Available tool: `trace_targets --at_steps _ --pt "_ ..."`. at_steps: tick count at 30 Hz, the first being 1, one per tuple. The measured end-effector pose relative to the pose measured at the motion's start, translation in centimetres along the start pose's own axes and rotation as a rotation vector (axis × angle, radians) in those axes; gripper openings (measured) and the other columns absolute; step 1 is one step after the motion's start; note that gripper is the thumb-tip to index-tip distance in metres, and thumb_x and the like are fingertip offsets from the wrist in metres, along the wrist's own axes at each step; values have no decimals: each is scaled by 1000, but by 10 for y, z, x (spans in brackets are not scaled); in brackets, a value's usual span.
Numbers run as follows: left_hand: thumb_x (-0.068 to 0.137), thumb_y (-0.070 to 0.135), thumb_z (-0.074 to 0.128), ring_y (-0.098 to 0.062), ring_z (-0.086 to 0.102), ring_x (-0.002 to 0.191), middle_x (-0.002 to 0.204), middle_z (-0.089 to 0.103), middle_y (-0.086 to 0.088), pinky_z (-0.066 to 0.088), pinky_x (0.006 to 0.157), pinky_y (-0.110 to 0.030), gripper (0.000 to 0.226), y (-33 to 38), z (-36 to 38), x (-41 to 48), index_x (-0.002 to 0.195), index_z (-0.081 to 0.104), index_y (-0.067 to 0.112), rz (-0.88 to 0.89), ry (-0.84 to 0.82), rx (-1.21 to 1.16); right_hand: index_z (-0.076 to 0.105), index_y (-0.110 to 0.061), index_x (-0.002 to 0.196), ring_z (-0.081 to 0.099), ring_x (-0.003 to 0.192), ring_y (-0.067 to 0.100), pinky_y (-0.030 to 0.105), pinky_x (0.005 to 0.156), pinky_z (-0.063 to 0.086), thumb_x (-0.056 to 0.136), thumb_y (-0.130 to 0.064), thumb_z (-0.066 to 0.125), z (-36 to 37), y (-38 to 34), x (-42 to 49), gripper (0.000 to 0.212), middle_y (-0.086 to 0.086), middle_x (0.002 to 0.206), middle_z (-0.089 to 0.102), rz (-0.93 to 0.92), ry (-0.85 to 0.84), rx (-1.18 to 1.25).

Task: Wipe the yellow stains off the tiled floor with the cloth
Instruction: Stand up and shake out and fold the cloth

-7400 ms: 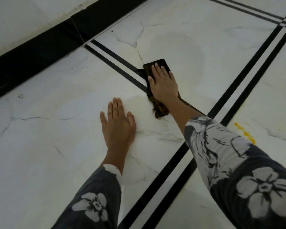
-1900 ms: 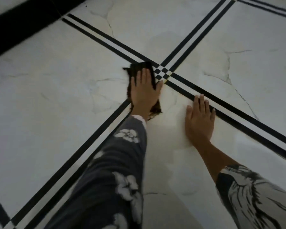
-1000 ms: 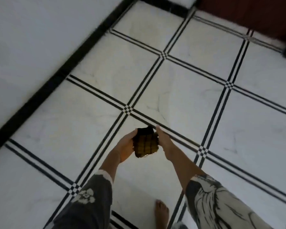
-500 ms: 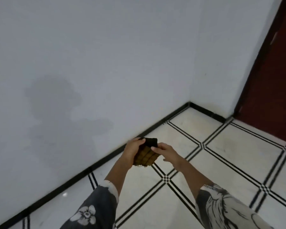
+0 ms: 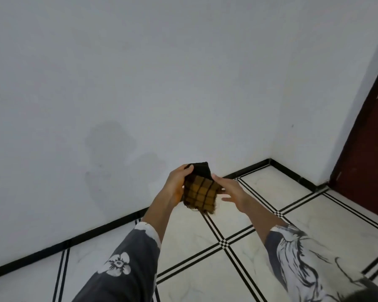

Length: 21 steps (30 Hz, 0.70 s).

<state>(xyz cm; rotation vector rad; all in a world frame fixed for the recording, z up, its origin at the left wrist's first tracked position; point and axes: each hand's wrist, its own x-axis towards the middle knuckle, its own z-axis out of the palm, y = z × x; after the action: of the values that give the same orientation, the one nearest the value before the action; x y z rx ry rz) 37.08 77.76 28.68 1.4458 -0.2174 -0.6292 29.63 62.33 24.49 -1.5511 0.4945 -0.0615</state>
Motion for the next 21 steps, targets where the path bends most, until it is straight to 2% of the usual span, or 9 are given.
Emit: trace_targets --at_steps 3,6,9,12,13,15,17,19,21 --pt "96 25 50 -14 58 93 104 63 -1 45 61 -25 20 3 19 -29 110 61 17 25 15 -14 62 -15 103 47 107 19 32 86 36 86 -47 56 -14 -6 -32 36 4 116 56 -46 -34 -139" --pt "97 25 49 -15 57 97 105 64 -2 46 64 -27 16 1 50 -51 102 63 20 30 20 -43 62 -16 112 48 114 18 35 91 38 86 -46 57 -35 -9 -56 41 3 121 58 -73 -104 -179" --pt "97 24 49 -14 57 95 103 64 -1 45 64 -28 16 -10 94 -69 100 64 19 62 75 -65 64 -10 105 52 110 18 34 95 39 86 -39 60 -73 -7 -80 35 8 116 63 -111 -138 -163" --pt "95 26 51 -15 56 97 106 62 0 47 66 -31 15 -30 138 -78 104 62 20 70 111 -84 65 -14 86 56 89 10 19 74 41 84 -34 65 -119 0 -98 20 1 93 64 -171 -130 -147" --pt "95 28 52 -15 56 99 109 62 0 47 69 -32 18 -39 150 -79 108 62 20 73 113 -70 66 -16 81 56 86 9 18 73 42 80 -38 69 -134 5 -100 22 -1 89 64 -199 -107 -158" --pt "95 28 52 -19 57 104 113 63 -1 47 80 -34 25 -60 182 -78 116 61 18 89 142 -52 70 -24 76 56 98 15 29 85 47 63 -56 75 -173 16 -103 34 -2 98 62 -273 -14 -289" --pt "94 25 54 -24 58 108 114 64 -5 47 87 -37 27 -79 213 -80 118 61 15 79 189 -42 68 -31 72 49 107 14 34 95 43 59 -56 77 -207 26 -111 30 -4 110 54 -308 29 -384" --pt "93 23 57 -26 58 108 113 65 -8 47 90 -37 23 -92 244 -89 112 64 13 66 259 -17 66 -25 67 53 94 11 28 87 43 67 -44 78 -235 32 -125 23 -5 96 57 -285 2 -355" --pt "91 18 59 -25 59 104 108 65 -8 45 90 -36 18 -101 269 -100 106 65 11 74 336 29 61 -14 66 53 73 12 20 67 44 76 -29 75 -249 34 -140 23 -1 72 56 -251 -46 -226"
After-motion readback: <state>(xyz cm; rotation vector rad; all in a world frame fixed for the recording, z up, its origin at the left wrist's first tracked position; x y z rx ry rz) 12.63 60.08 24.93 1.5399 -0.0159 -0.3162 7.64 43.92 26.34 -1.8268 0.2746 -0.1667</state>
